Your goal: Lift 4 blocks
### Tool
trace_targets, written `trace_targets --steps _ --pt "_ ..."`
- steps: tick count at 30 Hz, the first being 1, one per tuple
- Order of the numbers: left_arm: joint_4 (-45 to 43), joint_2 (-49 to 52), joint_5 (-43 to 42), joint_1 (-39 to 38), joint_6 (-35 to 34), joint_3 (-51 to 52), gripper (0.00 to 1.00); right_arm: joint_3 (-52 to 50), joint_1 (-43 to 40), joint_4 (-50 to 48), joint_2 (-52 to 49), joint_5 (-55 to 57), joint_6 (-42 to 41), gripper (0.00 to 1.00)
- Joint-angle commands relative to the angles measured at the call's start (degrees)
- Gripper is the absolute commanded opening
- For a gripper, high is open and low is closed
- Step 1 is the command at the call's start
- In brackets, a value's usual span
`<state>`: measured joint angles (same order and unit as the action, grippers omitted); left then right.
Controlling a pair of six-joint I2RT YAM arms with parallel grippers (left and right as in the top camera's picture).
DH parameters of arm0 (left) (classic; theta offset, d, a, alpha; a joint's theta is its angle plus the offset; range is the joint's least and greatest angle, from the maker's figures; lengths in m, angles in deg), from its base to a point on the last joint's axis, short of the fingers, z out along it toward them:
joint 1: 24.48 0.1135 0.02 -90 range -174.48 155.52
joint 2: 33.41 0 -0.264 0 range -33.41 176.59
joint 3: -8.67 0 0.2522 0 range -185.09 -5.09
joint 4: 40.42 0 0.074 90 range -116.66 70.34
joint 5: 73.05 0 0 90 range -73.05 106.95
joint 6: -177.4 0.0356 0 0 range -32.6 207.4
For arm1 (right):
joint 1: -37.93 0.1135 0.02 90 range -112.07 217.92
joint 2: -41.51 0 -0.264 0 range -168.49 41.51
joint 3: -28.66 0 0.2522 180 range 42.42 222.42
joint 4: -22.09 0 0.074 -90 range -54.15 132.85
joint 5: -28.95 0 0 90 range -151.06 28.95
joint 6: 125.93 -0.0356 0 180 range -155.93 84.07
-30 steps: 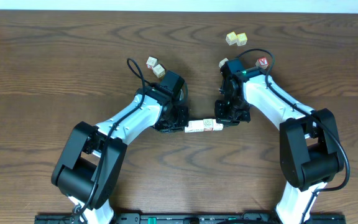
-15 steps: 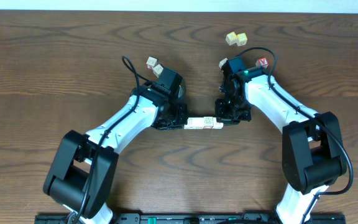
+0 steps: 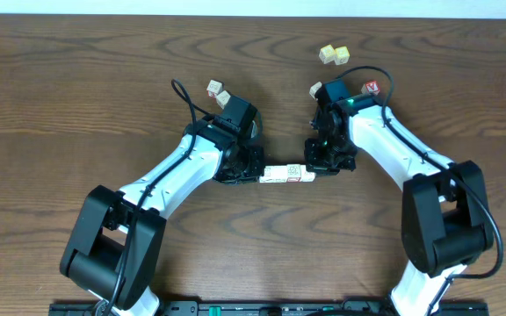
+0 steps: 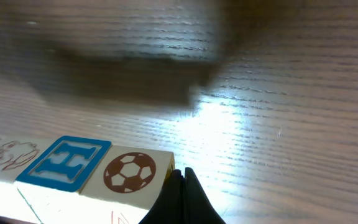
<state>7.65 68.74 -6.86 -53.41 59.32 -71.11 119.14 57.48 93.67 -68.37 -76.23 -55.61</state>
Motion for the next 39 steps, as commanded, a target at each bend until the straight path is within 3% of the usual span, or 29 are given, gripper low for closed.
trace_targets --steps 1,39 --pt "-1.60 -2.27 -8.81 -1.75 0.13 -0.63 0.07 0.96 1.86 -1.11 3.74 -12.50 0.26 0.01" --pt "-0.96 -9.64 -10.49 -1.75 -1.57 -0.63 0.07 0.98 1.88 0.07 10.67 -15.37 0.00 0.01"
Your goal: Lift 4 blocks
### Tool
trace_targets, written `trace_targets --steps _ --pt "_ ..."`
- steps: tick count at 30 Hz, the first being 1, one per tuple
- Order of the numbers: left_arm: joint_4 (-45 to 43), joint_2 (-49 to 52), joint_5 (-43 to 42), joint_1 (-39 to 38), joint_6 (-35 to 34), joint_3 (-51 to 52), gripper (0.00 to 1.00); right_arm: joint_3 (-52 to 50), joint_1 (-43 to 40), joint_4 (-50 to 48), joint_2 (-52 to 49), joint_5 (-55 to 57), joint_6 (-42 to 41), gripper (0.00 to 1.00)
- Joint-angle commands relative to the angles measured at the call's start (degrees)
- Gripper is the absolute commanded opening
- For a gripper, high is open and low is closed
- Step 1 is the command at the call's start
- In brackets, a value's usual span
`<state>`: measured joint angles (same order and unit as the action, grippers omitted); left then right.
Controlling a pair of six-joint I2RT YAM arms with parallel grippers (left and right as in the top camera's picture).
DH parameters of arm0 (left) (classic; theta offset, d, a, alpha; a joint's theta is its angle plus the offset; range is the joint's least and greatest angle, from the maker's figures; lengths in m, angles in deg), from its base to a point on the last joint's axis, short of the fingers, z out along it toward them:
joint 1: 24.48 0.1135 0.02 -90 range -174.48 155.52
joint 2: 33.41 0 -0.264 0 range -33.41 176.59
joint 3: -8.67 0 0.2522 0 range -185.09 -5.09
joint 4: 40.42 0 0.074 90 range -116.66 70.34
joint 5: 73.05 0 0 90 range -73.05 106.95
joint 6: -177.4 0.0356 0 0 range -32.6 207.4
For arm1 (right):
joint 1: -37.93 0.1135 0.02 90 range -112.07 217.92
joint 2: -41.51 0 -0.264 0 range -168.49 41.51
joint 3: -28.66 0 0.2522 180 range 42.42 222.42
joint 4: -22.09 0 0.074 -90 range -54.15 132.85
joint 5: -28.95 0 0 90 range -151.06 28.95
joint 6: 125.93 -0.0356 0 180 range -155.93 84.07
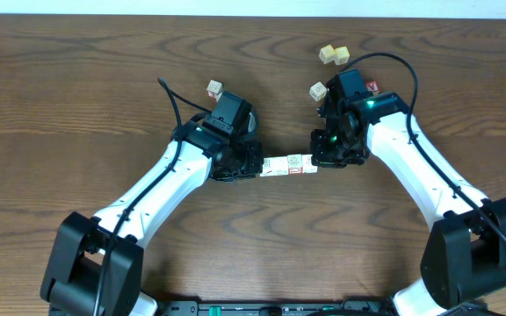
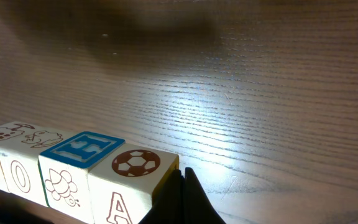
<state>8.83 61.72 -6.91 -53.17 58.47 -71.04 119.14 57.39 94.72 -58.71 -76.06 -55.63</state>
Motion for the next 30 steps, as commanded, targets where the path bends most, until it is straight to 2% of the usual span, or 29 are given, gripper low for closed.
trace_targets --steps 1,30 --pt "-2.14 -3.34 -10.45 -1.99 -0.72 -0.70 0.07 0.98 1.95 -0.98 1.03 -15.54 0.04 0.01" --pt "-2.14 -4.39 -10.49 -1.99 -1.79 -0.70 0.07 1.09 1.95 -1.14 4.76 -16.98 0.02 0.01"
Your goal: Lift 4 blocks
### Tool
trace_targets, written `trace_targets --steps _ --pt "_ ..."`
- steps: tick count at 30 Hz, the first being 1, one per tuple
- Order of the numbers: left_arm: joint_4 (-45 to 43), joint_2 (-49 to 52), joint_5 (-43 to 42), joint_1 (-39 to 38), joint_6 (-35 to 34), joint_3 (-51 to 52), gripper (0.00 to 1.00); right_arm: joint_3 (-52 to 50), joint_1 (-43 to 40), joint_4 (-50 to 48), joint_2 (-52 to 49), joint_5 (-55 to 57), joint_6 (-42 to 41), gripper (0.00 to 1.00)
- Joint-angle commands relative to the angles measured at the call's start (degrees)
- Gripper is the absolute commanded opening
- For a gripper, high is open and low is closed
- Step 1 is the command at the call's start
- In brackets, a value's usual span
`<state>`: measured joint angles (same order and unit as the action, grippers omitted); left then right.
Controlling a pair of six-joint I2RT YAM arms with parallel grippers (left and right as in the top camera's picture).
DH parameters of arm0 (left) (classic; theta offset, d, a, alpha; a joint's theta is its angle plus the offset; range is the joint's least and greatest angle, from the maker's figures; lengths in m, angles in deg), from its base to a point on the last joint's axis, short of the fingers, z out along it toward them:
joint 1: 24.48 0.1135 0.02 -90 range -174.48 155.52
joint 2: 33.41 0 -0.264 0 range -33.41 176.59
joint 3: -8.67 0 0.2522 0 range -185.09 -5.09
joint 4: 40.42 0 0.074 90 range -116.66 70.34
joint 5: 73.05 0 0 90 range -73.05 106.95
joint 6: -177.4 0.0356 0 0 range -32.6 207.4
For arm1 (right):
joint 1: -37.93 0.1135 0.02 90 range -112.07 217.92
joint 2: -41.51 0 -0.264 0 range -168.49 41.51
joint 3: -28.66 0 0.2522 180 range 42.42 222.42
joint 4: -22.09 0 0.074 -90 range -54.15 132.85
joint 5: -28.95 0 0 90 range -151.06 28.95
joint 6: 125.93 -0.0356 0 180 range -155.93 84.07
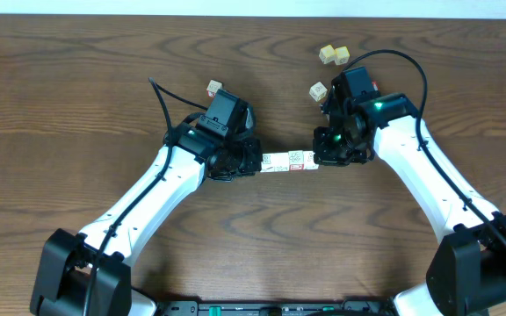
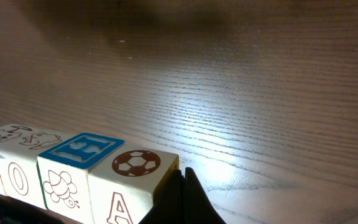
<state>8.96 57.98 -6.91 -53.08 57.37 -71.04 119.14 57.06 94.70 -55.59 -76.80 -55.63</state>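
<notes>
A row of several picture blocks [image 1: 288,161] hangs pinched end to end between my two grippers over the middle of the table. In the right wrist view the soccer-ball block [image 2: 135,165] with an A on its side is the near end, then the blue H block [image 2: 82,149] and further blocks to the left. My right gripper [image 2: 182,180] is shut, fingers together, and presses its tip against the soccer block's end face; overhead, the right gripper [image 1: 319,158] is at the row's right end. My left gripper [image 1: 255,163] presses the left end; how its fingers stand is hidden.
Loose blocks lie at the back: one [image 1: 213,87] behind the left arm, one [image 1: 318,90] beside the right arm, a pair [image 1: 334,54] farther back, and a red-marked one [image 1: 373,86] partly under the right arm's cable.
Both arms and the pinched row have shifted slightly toward the back of the table. The table surface looks a little farther below the blocks. The squeeze on both ends is unchanged.
At first the row lay low against the table with both gripper tips at its ends. Later the blocks' side faces showed above the wood, the row held up between the tips. Now it hangs slightly higher and farther back.
</notes>
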Motion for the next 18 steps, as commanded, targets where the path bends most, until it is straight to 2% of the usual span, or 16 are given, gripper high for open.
trace_targets --steps 1,18 --pt "-2.25 -0.74 -10.49 -2.08 -0.70 -0.70 0.07 1.09 2.27 -1.03 1.64 -16.24 0.02 0.01" --pt "-2.25 -2.10 -10.67 -2.08 -0.72 -0.70 0.07 1.18 2.27 -0.74 1.64 -16.28 0.00 0.01"
